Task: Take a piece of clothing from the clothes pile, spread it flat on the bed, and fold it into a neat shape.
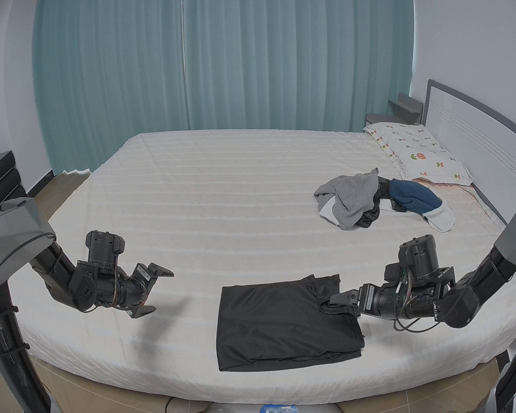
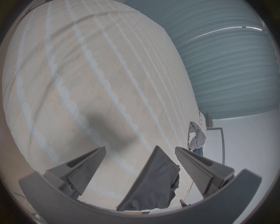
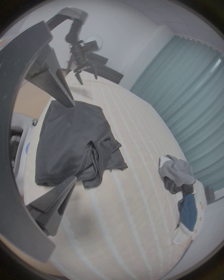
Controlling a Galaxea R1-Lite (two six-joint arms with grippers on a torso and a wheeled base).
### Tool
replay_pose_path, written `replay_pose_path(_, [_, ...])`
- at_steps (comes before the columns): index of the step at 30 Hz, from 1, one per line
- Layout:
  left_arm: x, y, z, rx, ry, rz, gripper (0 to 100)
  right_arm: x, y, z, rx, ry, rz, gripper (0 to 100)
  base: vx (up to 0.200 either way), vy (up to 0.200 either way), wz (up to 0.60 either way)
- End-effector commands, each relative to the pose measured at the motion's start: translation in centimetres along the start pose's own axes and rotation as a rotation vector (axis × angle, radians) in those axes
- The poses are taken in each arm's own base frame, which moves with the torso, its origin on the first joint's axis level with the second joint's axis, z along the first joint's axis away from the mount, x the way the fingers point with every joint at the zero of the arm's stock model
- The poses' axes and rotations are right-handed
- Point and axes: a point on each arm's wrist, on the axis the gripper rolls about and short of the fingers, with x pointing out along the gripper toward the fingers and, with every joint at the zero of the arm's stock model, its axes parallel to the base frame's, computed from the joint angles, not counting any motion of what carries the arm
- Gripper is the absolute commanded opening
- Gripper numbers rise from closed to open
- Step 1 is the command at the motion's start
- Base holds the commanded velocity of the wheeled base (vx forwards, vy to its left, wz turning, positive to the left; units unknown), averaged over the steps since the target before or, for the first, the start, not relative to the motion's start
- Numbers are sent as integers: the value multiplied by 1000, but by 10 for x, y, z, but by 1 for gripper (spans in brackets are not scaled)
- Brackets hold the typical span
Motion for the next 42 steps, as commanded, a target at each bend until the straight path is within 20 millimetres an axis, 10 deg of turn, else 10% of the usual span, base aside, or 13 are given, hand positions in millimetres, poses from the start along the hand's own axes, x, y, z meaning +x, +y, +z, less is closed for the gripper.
replay_pose_path(1, [4, 3, 0, -5, 4, 12, 100, 45, 15, -4, 77, 48, 18, 100, 0, 0, 0])
replay_pose_path(16, [7, 4, 1, -6, 2, 20, 100, 108, 23, -15, 128, 50, -13, 100, 0, 0, 0])
replay_pose_path(42, [7, 4, 1, -6, 2, 20, 100, 96, -43, 61, 193, -210, -136, 100, 0, 0, 0])
